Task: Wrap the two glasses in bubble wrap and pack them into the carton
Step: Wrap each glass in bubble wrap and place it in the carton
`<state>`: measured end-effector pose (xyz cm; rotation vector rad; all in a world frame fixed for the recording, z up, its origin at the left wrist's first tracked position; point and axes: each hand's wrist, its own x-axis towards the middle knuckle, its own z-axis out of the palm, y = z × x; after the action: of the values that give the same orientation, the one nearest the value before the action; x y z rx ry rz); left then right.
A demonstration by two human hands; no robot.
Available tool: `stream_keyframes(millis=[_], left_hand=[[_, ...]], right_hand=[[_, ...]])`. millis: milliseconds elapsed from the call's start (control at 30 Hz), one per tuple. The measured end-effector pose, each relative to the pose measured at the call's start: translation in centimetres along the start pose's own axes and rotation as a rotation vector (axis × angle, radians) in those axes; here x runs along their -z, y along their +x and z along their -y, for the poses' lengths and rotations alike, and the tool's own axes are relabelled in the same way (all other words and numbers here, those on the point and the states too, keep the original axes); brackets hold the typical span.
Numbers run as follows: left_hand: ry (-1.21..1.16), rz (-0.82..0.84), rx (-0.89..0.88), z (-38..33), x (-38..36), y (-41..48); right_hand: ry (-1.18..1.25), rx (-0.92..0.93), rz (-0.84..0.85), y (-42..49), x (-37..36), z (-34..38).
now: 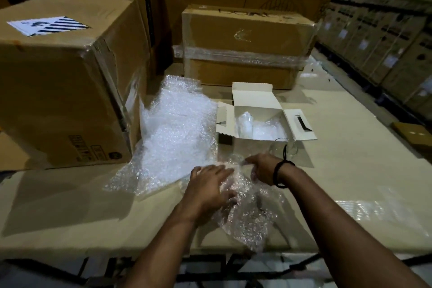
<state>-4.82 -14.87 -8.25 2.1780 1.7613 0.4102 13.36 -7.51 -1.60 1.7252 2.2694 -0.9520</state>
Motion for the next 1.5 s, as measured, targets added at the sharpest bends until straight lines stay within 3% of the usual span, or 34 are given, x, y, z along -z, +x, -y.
stream_keyframes(millis=[100,200,267,300,433,467,600,733,800,900,1000,1067,1100,1200,1267,1367,1500], left_hand=[[0.087,0.111,0.033,-0.3,-1.1,-0.2],[0.127,0.096,0.05,-0.5,-1.6,-0.1],[0.136,0.048,0.063,-0.7,-1.7,0.0],[0.122,-0.007,0.078,-0.9,-1.7,0.0],[0.022,-0.363,0.228,-1.0,-1.8,-0.4],[0.047,-0.426,0.284,-0.8,-1.8,-0.7],[0.206,-0.353,0.559,-0.4,-1.4,-1.2],[0.213,-0.317,0.649,-0.9,-1.5,-1.2],[0.145,-0.373,0.638,-1.3,-1.6,-1.2],[-0.131,-0.564,0.447,-2.0,-1.9,-1.4],[-0.297,-0.658,0.23,-2.9,-2.6,-2.0],[-0.278,-0.674,0.08,-3.3,-3.1,-2.3],[-0.259,-0.679,0.019,-3.4,-3.4,-2.5],[-0.235,-0.71,-0.098,-3.5,-3.6,-2.9],[-0.239,-0.73,-0.089,-3.7,-3.5,-3.3],[-0.326,-0.671,0.035,-4.0,-3.3,-3.9],[-0.513,-0.623,0.263,-3.9,-2.9,-3.4]], right_hand=[[-0.237,-0.03,-0.163,-0.9,-0.8,-0.5],[-0.337,0.162,-0.66,-2.3,-3.1,-1.0],[-0.26,0.294,-0.807,-2.9,-5.2,-1.3],[-0.238,0.315,-0.783,-3.1,-6.4,-1.6],[-0.274,0.181,-0.359,-3.3,-9.4,-3.4],[-0.274,0.169,-0.319,-3.5,-9.5,-3.9],[-0.305,0.197,-0.342,-3.7,-9.1,-5.0],[-0.311,0.215,-0.259,-3.3,-9.1,-6.2],[-0.287,0.248,-0.268,-3.4,-8.7,-6.4],[-0.203,0.286,-0.353,-3.2,-7.7,-6.1],[0.256,0.2,-0.572,-3.4,-6.4,-4.8],[0.453,0.21,-0.589,-3.4,-5.6,-3.7],[0.434,0.256,-0.547,-3.4,-5.2,-3.1],[0.027,0.33,-0.362,-2.5,-4.7,-1.9],[-0.068,0.301,-0.324,-1.5,-4.8,-1.8],[-0.016,0.25,-0.455,-0.6,-4.8,-1.8],[0.385,0.14,-0.622,-0.3,-4.4,-1.3]])
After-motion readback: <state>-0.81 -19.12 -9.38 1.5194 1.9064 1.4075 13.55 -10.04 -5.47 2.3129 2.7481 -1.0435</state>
